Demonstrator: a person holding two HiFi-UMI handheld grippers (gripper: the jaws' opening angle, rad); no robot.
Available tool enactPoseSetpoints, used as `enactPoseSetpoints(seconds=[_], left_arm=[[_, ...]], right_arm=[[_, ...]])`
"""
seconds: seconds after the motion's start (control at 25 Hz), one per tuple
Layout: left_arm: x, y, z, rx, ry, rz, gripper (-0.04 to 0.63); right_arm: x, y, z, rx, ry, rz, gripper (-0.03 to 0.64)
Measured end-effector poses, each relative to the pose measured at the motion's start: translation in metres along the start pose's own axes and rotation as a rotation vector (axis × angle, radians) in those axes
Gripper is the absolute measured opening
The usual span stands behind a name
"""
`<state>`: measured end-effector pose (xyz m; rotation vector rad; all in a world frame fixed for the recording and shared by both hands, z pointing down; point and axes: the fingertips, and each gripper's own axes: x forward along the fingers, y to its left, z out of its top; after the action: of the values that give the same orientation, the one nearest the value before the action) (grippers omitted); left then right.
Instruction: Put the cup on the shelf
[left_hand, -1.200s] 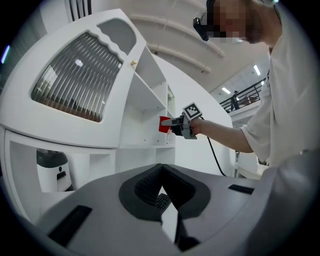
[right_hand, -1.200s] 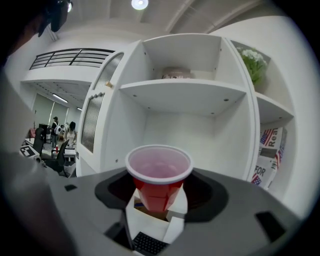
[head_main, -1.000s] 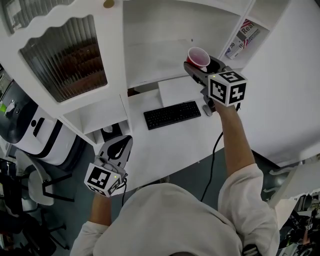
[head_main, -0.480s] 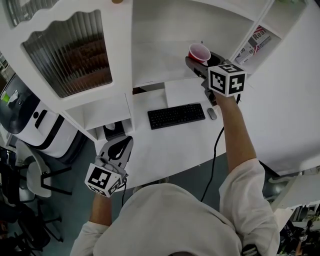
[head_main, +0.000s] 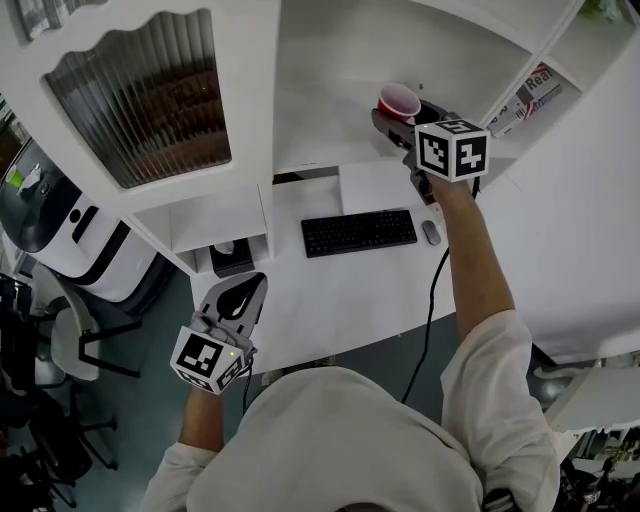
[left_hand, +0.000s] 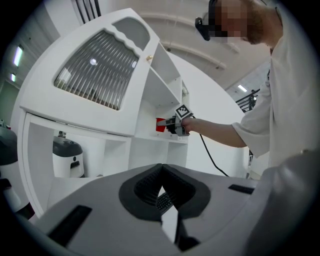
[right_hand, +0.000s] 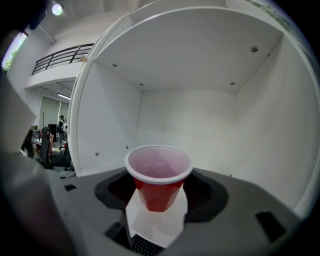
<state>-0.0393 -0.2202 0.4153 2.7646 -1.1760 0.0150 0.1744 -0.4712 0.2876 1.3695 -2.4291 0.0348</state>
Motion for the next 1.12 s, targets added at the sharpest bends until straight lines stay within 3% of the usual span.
enactPoseSetpoints(seconds=[1.12], left_arm=[[0.017,0.013,-0.012,-0.03,0.004,-0.014,0.001]], right_arm=[[0.037,0.015,-0.029,0.032,0.091,0.079,0.298]])
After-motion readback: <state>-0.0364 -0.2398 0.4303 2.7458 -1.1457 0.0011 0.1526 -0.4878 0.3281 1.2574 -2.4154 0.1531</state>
